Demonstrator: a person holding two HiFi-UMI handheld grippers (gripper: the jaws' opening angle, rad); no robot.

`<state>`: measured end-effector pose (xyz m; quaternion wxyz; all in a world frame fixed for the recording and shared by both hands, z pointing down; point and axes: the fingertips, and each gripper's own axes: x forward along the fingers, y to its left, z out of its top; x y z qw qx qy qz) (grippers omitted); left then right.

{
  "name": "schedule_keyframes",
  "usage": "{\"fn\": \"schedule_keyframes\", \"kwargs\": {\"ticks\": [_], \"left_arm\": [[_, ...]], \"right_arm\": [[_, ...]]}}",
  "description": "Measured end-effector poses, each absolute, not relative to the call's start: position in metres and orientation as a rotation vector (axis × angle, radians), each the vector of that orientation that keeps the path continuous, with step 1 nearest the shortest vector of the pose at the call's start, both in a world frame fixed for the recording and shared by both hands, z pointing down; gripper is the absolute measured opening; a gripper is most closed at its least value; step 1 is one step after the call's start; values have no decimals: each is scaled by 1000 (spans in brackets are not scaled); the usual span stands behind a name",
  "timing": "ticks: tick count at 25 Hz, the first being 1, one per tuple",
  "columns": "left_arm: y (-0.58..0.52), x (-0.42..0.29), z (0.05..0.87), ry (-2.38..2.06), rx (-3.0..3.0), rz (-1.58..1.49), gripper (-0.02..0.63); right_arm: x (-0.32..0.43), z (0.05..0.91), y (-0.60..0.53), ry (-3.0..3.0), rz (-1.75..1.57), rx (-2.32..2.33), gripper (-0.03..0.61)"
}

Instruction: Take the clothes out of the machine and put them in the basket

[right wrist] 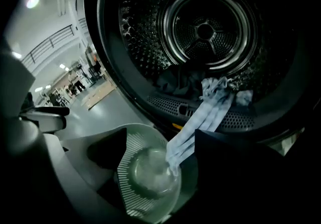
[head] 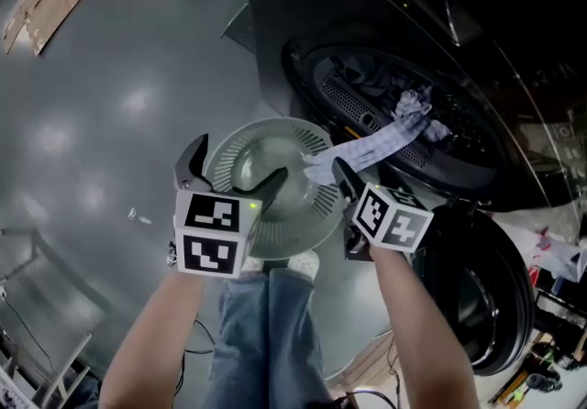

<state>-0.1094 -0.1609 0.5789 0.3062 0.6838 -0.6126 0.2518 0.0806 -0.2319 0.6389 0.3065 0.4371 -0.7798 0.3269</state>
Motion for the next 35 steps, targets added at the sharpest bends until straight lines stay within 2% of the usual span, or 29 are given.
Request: {"fn": "schedule_keyframes", "kwargs": {"ticks": [5, 8, 17, 21, 24, 26, 27, 28, 35], "left_arm": [[-179, -90, 596, -1577, 1833, 663, 558], [-190, -83, 603, -1575, 1841, 654, 558], [-212, -72, 624, -1593, 1863, 602, 558], [-207, -68, 635, -1585, 1855, 597, 558], [-206, -62, 638, -1581, 1860, 601, 558], [-205, -60, 636, -1582, 1864, 598, 558], [-203, -60, 635, -1583, 1865, 597, 558], [-201, -60, 634, -1582, 1864, 596, 558], [-188, -56, 622, -1568, 1862, 609, 558]], "right_arm": [[105, 646, -266, -2035, 497, 1071, 422], [120, 653, -289, -2001, 389, 1028, 422], [152, 687, -340, -1908, 284, 991, 422], [153, 707, -340, -1852, 358, 928, 413], [149, 709, -338, -1844, 369, 891, 359], [146, 701, -336, -1849, 273, 850, 298], [144, 696, -334, -1857, 236, 839, 220], [142, 692, -331, -1864, 224, 838, 62], [142, 669, -309, -1900, 307, 940, 52]]}}
